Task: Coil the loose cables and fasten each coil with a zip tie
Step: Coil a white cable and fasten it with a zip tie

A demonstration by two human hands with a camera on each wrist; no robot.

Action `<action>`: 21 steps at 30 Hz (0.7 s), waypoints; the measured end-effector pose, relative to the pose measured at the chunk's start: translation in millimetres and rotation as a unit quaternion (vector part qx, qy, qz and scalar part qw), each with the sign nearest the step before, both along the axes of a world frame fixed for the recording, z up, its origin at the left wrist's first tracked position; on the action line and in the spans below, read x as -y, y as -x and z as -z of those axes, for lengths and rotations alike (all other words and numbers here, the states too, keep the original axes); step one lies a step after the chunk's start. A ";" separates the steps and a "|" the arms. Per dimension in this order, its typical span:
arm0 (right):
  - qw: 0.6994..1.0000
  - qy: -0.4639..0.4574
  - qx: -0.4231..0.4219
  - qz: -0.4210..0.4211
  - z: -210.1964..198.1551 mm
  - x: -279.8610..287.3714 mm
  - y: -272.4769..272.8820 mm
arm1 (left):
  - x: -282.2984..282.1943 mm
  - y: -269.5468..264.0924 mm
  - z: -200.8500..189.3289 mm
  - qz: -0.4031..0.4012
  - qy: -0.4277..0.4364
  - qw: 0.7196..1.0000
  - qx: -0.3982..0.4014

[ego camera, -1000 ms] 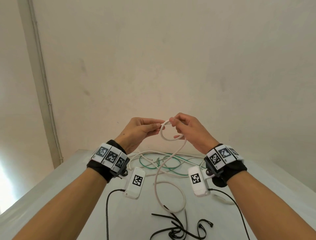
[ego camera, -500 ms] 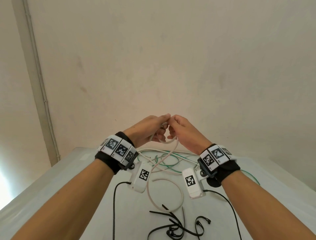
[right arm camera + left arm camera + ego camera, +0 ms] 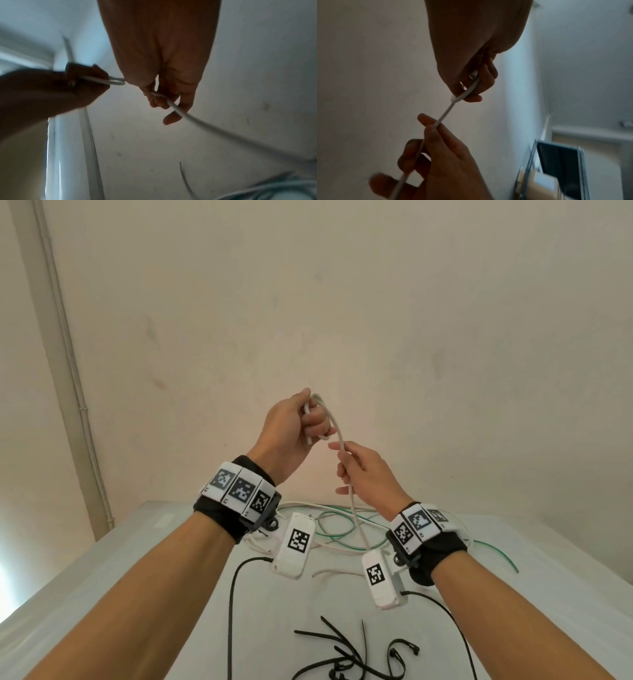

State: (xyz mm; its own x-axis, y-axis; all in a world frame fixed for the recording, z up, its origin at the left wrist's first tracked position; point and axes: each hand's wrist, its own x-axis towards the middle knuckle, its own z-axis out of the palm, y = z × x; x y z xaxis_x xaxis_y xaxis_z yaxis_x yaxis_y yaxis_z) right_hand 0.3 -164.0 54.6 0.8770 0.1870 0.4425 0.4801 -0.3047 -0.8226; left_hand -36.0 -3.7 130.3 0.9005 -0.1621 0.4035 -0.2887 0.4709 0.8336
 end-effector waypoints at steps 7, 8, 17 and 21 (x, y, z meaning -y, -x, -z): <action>0.918 0.370 0.130 0.046 -11.8 -12.7 -1.2 | 6.1 -10.6 5.6 -0.162 -0.187 0.963 0.104; 0.913 0.381 0.142 0.044 -14.1 -13.7 2.1 | 3.0 -14.4 9.3 -0.173 -0.208 0.957 0.107; 0.941 0.269 0.198 0.045 -13.0 -0.4 12.4 | -19.5 -26.8 40.7 -0.185 -0.399 0.883 0.163; 0.938 0.229 0.255 0.057 -23.8 8.1 13.9 | -29.9 -25.5 48.4 -0.210 -0.505 0.822 0.160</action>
